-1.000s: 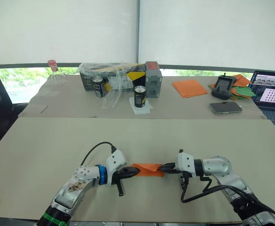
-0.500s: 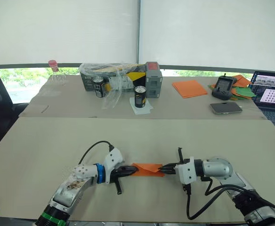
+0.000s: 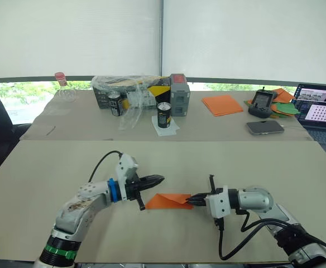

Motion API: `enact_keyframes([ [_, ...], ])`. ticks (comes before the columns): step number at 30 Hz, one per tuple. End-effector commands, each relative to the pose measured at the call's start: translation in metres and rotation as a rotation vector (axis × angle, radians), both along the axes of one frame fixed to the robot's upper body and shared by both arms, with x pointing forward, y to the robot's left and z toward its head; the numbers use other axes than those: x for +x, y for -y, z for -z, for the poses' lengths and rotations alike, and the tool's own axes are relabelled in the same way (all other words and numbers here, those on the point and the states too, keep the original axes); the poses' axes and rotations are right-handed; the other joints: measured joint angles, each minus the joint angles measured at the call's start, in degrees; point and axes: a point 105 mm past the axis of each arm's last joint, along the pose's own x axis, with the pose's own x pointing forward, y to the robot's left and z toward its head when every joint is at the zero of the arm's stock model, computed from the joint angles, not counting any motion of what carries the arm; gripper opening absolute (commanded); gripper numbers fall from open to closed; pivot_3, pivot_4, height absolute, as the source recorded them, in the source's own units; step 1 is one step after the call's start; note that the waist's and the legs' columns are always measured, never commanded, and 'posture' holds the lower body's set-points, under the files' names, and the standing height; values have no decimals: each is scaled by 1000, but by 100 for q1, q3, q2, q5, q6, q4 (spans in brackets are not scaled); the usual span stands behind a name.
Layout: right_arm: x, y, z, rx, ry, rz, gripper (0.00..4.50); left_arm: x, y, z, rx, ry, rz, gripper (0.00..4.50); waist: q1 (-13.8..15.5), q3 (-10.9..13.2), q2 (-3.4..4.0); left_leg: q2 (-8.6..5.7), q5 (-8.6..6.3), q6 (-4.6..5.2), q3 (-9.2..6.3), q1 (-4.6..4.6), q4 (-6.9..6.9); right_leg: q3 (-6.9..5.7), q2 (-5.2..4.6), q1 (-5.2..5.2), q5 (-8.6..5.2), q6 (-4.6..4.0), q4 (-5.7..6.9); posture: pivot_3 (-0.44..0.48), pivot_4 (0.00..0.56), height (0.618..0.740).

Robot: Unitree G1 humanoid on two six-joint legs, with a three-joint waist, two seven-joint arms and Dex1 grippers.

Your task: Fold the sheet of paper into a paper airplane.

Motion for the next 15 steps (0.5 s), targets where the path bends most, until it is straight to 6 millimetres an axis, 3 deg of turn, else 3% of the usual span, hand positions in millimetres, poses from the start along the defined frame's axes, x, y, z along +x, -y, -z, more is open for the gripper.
enact_keyframes([
  [1, -7, 7, 28, -94, -97, 26, 14, 1, 4, 21, 82, -2, 10, 0, -14, 0, 0, 1, 0, 0, 0, 0, -1, 0, 1, 0, 0, 0, 0, 0, 150, 740],
  [9, -8, 11, 27, -101, -93, 36, 14, -12, 6, 64, 183, -72, 38, 0, 9, -3, 1, 2, 0, 0, 1, 5, -5, 2, 0, 3, 0, 0, -2, 0, 150, 740],
  [12, -7, 11, 26, -93, -85, 43, 14, -14, 7, 72, 192, -86, 34, 0, 11, -15, 3, 1, 0, 0, 2, 9, -7, 2, -1, 7, 0, 0, -3, 0, 150, 740],
  [15, -16, 17, 28, -193, -86, -10, 14, -14, 7, 76, 208, -88, 34, 0, 31, -29, 16, -1, 0, 0, 2, 10, -8, 3, -3, 9, 0, 0, -4, 0, 150, 740],
])
